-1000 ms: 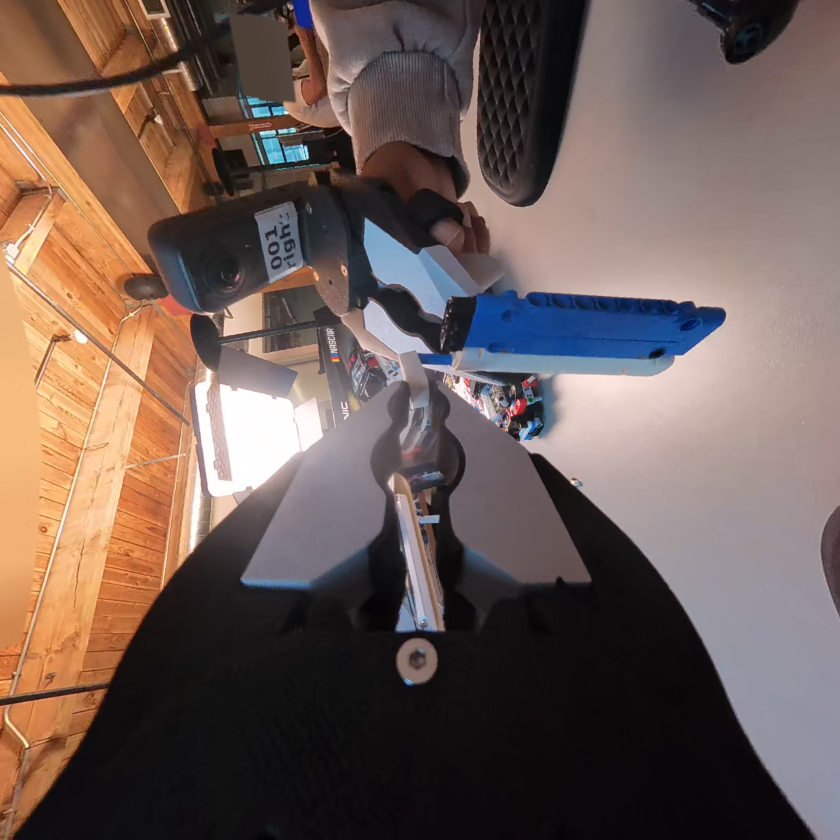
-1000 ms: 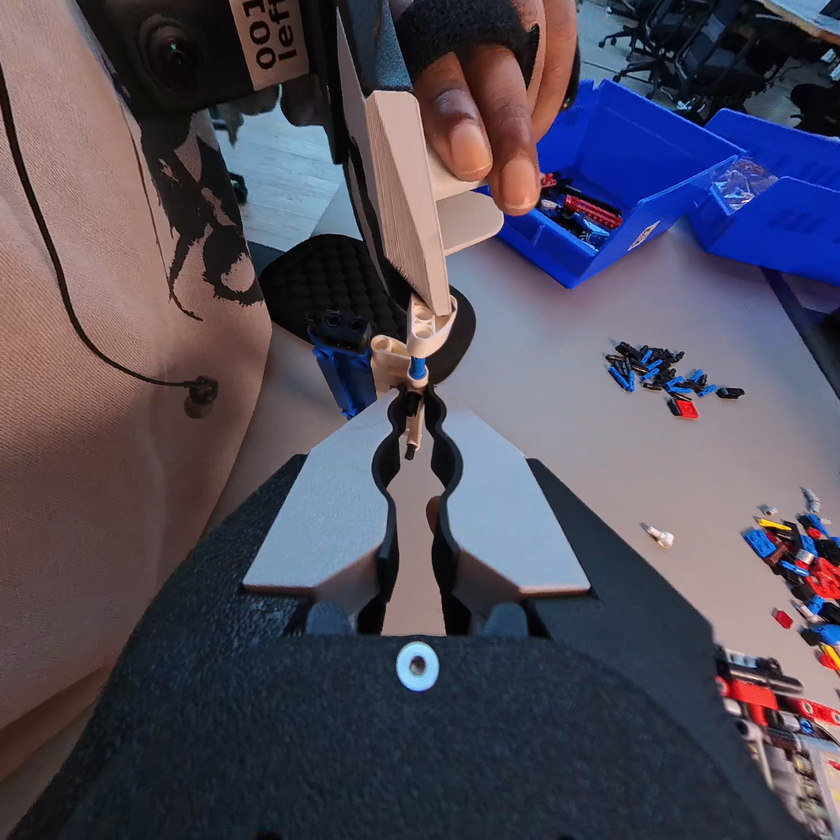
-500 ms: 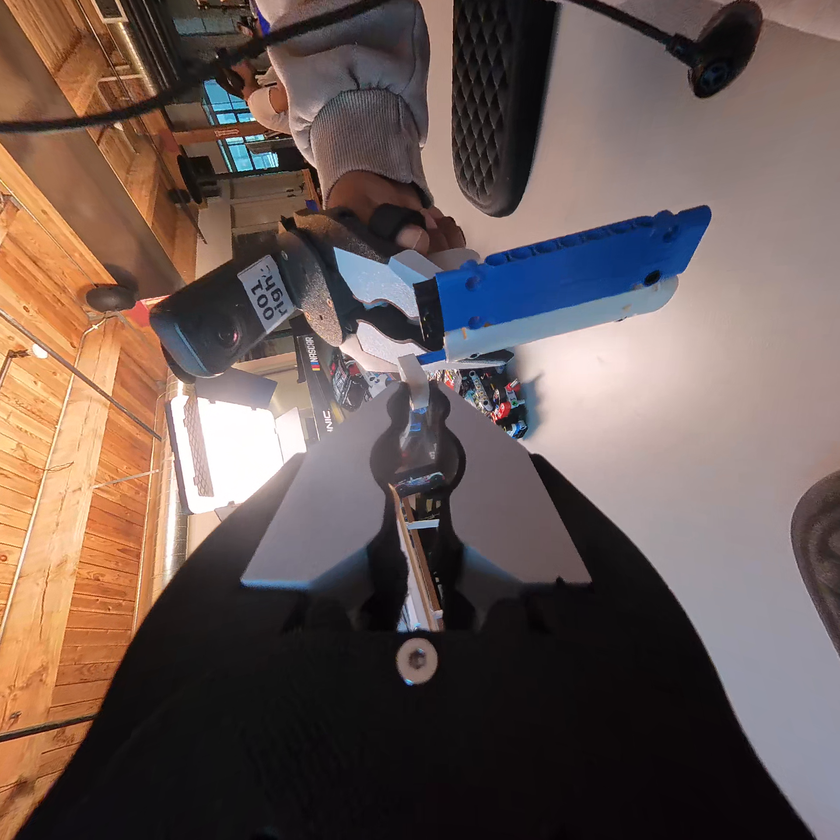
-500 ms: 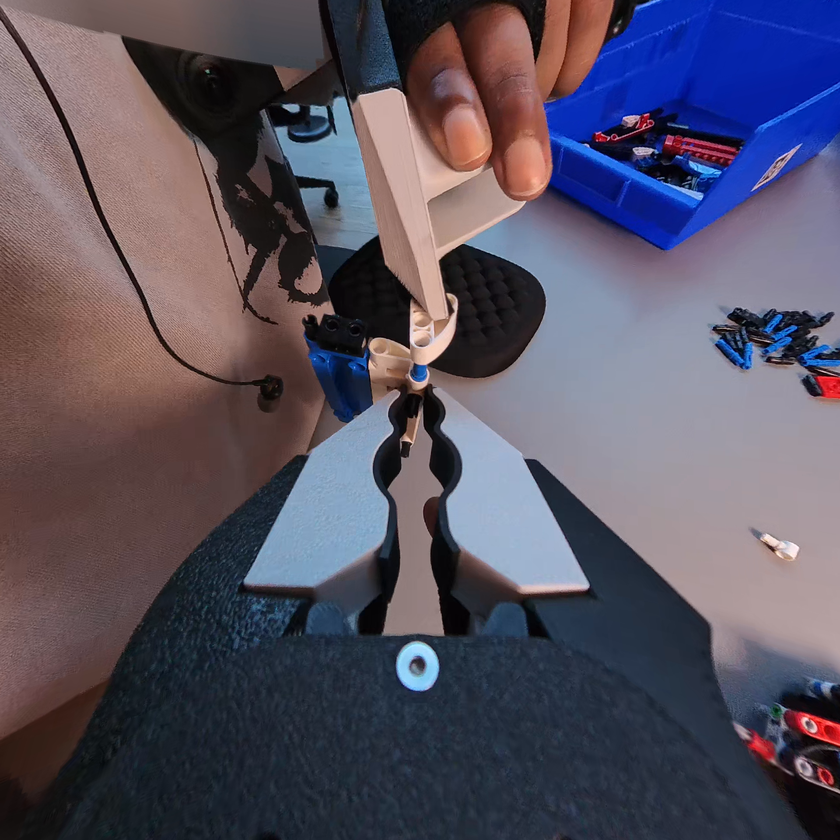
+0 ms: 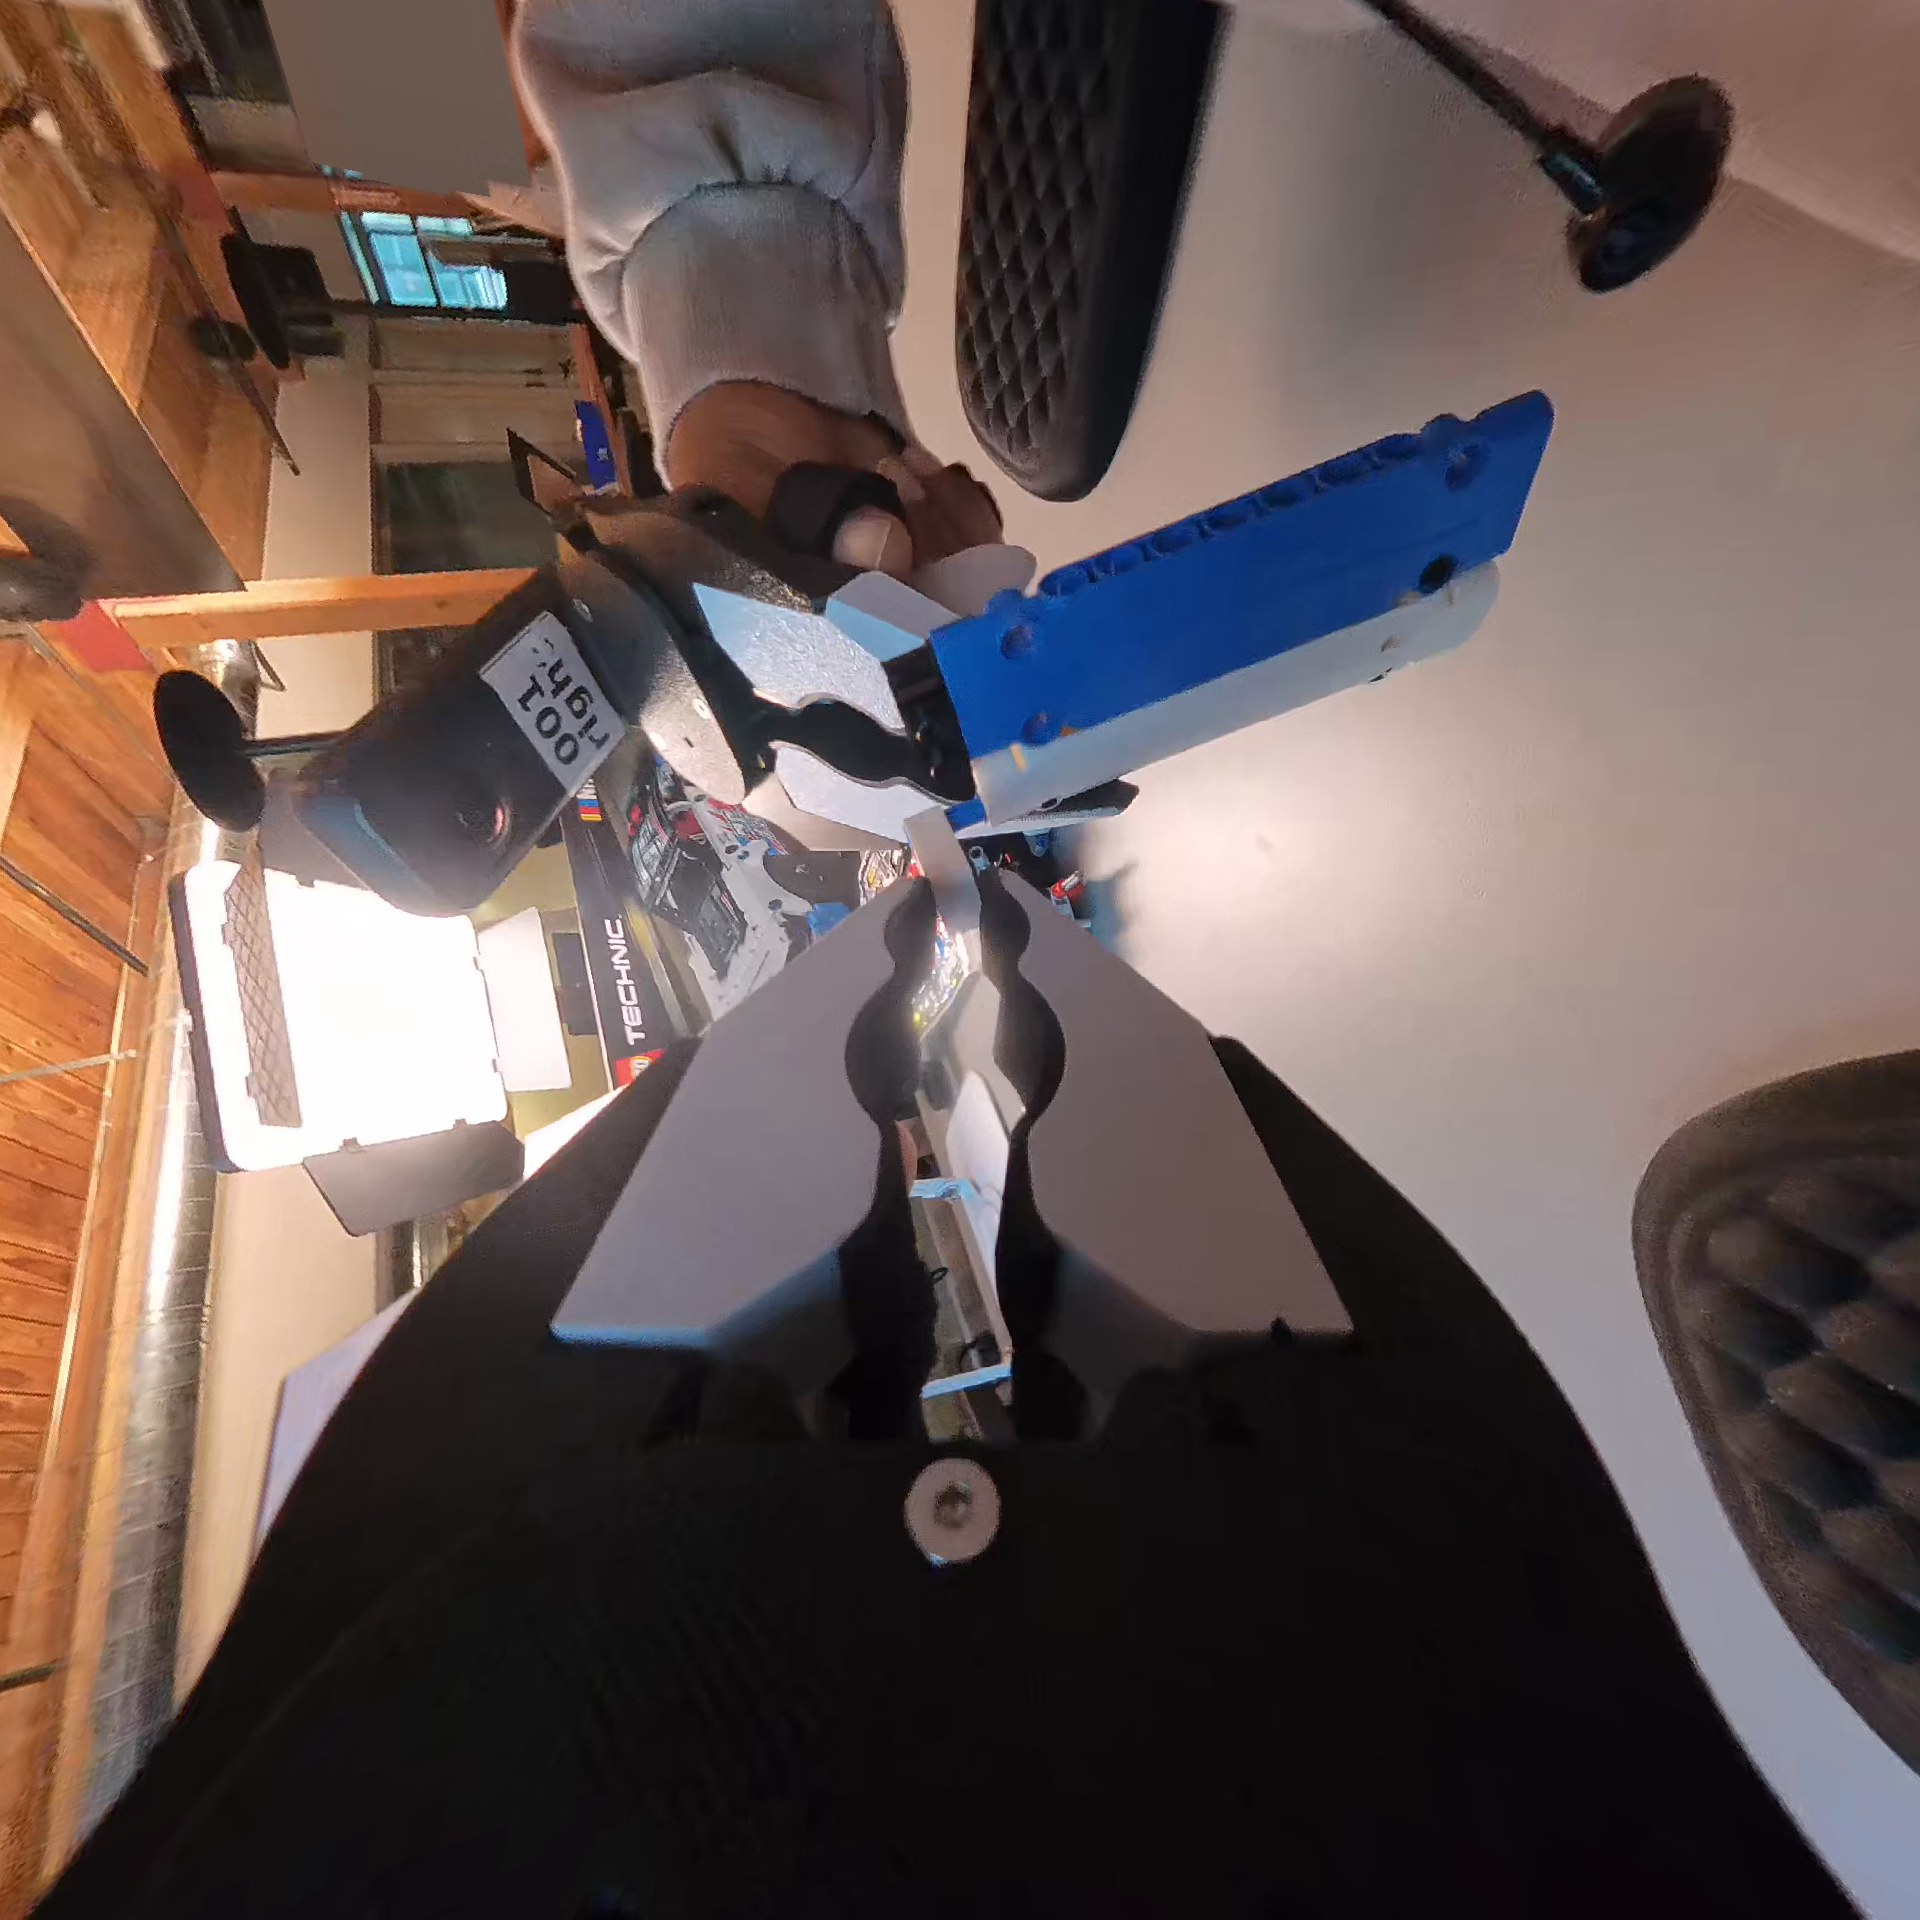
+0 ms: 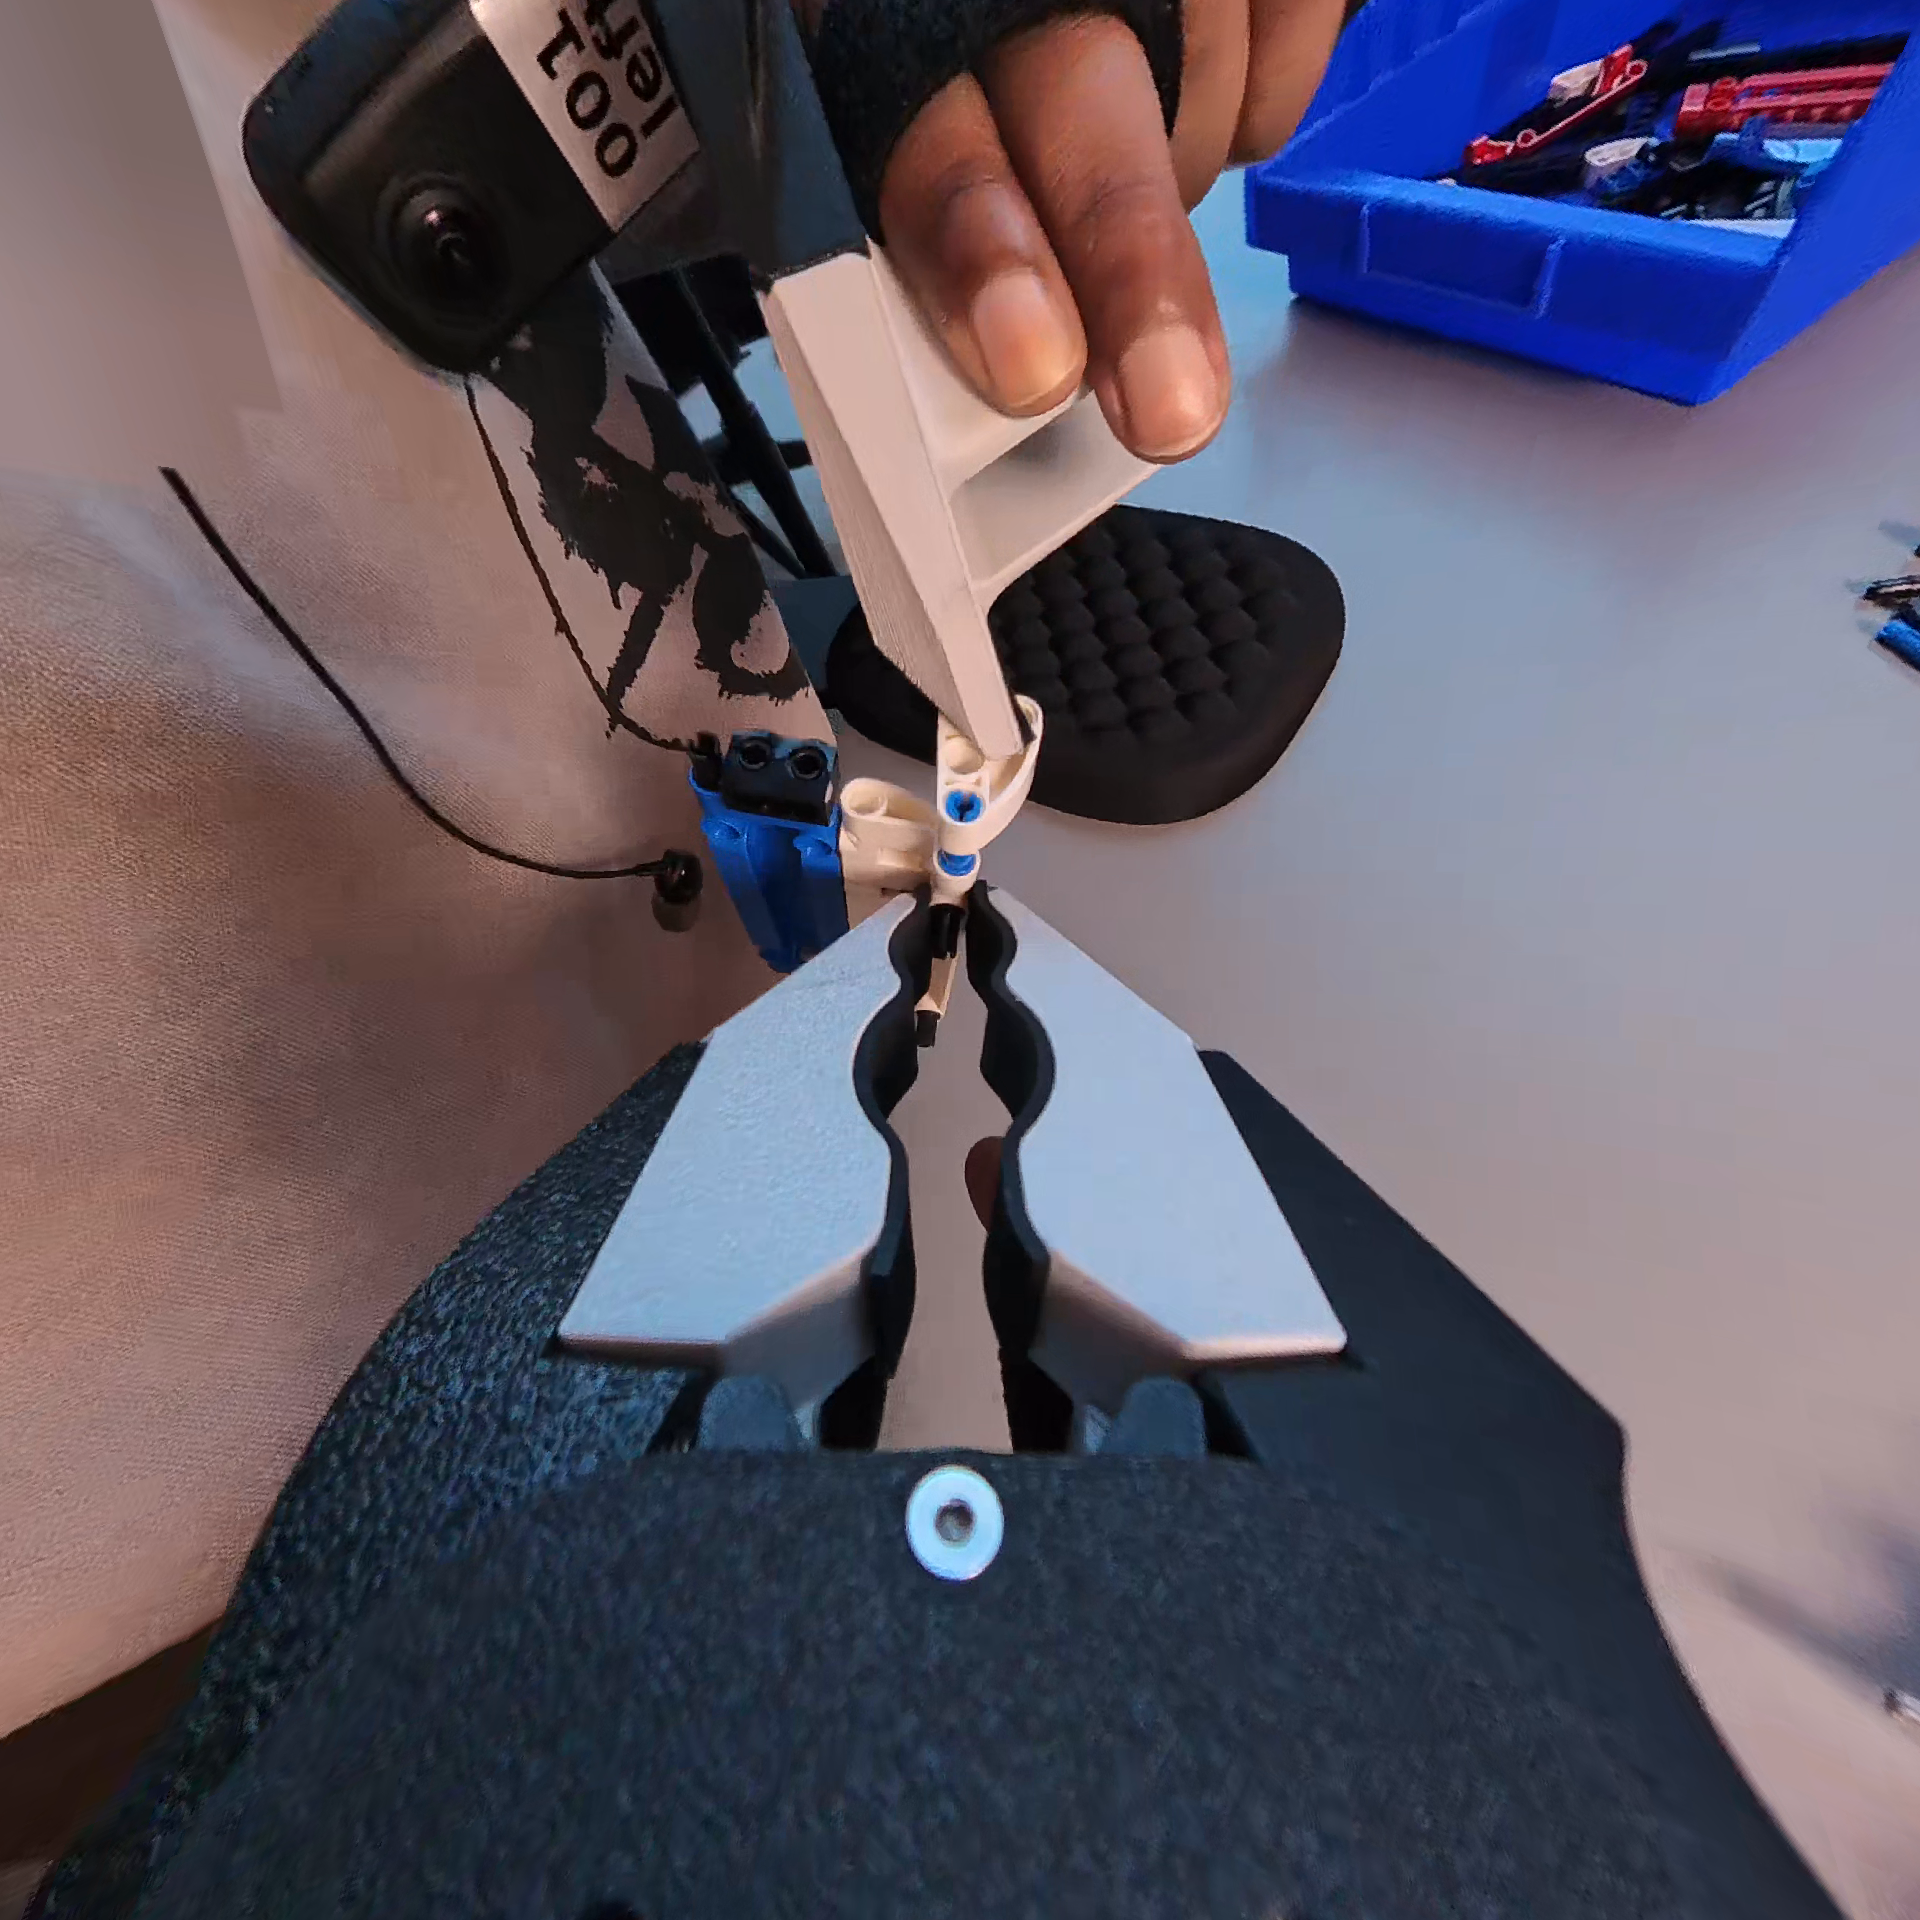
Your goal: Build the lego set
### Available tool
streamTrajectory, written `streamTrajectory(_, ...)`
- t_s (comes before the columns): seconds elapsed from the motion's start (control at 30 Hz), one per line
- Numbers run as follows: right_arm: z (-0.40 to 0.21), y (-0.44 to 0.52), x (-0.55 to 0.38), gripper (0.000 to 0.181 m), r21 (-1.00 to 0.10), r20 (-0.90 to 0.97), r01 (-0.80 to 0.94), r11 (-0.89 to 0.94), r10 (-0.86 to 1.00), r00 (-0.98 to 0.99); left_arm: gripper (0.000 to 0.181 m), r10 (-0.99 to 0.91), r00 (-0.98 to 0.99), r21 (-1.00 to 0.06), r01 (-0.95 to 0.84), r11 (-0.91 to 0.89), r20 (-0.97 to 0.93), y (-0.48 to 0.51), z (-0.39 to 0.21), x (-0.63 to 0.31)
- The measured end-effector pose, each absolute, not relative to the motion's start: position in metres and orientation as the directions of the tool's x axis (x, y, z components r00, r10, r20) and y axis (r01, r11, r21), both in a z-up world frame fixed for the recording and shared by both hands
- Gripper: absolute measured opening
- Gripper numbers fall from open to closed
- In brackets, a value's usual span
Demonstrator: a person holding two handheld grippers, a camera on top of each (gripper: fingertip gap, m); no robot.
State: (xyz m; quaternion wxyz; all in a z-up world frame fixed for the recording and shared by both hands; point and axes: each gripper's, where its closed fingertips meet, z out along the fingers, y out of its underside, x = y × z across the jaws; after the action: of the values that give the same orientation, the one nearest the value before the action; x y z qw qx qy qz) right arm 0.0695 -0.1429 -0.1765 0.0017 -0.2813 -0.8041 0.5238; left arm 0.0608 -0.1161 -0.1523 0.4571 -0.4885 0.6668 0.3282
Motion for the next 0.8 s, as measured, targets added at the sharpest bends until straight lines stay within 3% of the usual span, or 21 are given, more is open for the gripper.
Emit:
streamTrajectory(0.27,-0.202,-0.137,0.069,0.002,-0.781,-0.409,0.58,0.231,0.513,-0.755,0.006,-0.401,0.109,-0.216,-0.948,0.232,-0.91,-0.111,-0.18,0.057)
streamTrajectory(0.47,-0.224,-0.134,0.089,0.002,-0.609,-0.529,0.715,0.344,0.496,-0.689,0.007,-0.478,0.132,-0.275,-0.931,0.242,-0.868,-0.114,-0.208,0.073)
streamTrajectory(0.63,-0.228,-0.123,0.078,0.002,-0.537,-0.631,0.819,0.202,0.549,-0.549,0.007,-0.473,0.338,-0.432,-0.896,0.103,-0.814,-0.101,-0.213,0.061)
streamTrajectory(0.8,-0.223,-0.116,0.067,0.004,-0.555,-0.64,0.827,0.086,0.591,-0.491,0.006,-0.464,0.532,-0.608,-0.794,0.017,-0.708,-0.09,-0.208,0.05)
